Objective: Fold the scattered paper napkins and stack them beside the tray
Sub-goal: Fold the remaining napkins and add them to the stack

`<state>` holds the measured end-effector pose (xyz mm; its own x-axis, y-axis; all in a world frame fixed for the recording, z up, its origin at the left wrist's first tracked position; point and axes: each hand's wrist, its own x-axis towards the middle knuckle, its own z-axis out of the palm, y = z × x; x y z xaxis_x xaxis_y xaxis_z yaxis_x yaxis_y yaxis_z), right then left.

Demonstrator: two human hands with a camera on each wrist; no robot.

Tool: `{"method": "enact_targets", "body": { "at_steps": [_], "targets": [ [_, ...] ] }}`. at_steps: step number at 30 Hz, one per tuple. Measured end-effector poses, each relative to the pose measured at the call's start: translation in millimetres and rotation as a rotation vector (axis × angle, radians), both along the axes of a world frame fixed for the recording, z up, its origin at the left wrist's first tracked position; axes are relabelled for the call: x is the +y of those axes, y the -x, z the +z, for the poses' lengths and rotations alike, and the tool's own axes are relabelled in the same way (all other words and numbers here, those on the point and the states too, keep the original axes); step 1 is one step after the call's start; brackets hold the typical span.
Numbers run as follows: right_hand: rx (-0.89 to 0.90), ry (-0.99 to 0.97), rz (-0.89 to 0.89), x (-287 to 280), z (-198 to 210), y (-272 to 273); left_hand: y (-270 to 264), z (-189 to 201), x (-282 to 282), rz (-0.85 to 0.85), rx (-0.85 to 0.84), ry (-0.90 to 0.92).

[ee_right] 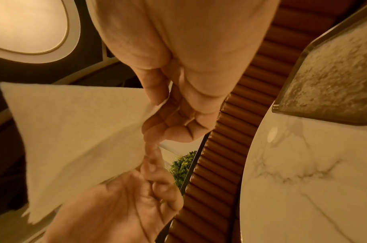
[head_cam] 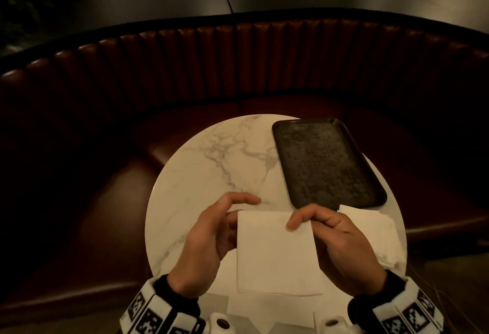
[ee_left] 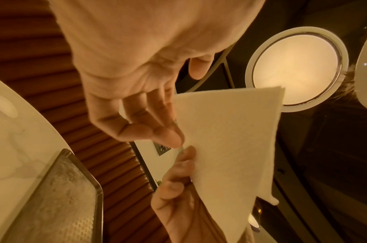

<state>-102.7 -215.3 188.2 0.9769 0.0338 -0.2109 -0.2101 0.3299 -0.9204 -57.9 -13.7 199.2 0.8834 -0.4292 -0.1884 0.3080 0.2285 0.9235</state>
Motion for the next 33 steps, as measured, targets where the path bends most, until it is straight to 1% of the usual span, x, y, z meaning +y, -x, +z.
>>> {"method": "enact_targets", "body": {
  "at_steps": [2, 3, 6, 9, 10, 13, 14, 17, 21, 23, 25, 27, 31, 33],
  "targets": [
    [-0.028, 0.049, 0.026, -3.7, 2.7, -1.6, -0.6, 0.2, -9.8, -0.012, -0.035, -0.155],
    [-0.039, 0.071, 0.051, -7.0, 2.2, -1.8, -0.8, 0.0, -14.2, -0.018, -0.062, -0.204],
    [-0.109, 0.134, 0.071, -15.4, 3.6, -3.6, -1.8, -3.7, -20.3, 0.001, -0.162, -0.306],
    [-0.195, 0.16, 0.139, -26.3, 3.6, -4.8, -2.4, -3.5, -20.6, 0.025, -0.249, -0.341],
    [-0.208, 0.207, 0.141, -27.2, 5.3, -6.4, -2.6, -2.1, -21.0, 0.019, -0.28, -0.35],
    [-0.223, 0.483, 0.101, -16.8, 10.9, -12.5, -1.9, -2.0, -23.4, -0.013, -0.332, -0.378],
    [-0.206, 0.532, 0.088, -12.0, 12.9, -15.1, -1.8, -2.6, -23.8, -0.022, -0.341, -0.383],
    [-0.144, 0.503, 0.031, -5.0, 11.9, -17.3, -2.9, -3.8, -23.2, -0.018, -0.351, -0.392],
    [-0.124, 0.489, 0.006, -3.5, 6.3, -13.8, 0.5, -2.4, -19.8, -0.017, -0.341, -0.369],
    [-0.08, 0.406, -0.048, -3.1, 3.0, -12.3, 1.7, -1.8, -17.1, 0.029, -0.352, -0.368],
    [-0.028, 0.306, -0.128, -6.9, 0.7, -8.8, 1.3, -2.6, -15.1, 0.095, -0.308, -0.334],
    [-0.009, 0.3, -0.173, -9.9, -0.9, -5.0, 1.9, -3.4, -14.3, 0.106, -0.267, -0.325],
    [0.057, 0.262, -0.203, -8.9, -11.3, 0.8, 4.6, -20.3, -15.2, 0.07, -0.283, -0.424],
    [0.091, 0.242, -0.172, -9.5, -19.8, 4.4, 6.3, -31.2, -17.8, 0.062, -0.286, -0.471]
  ]
}}
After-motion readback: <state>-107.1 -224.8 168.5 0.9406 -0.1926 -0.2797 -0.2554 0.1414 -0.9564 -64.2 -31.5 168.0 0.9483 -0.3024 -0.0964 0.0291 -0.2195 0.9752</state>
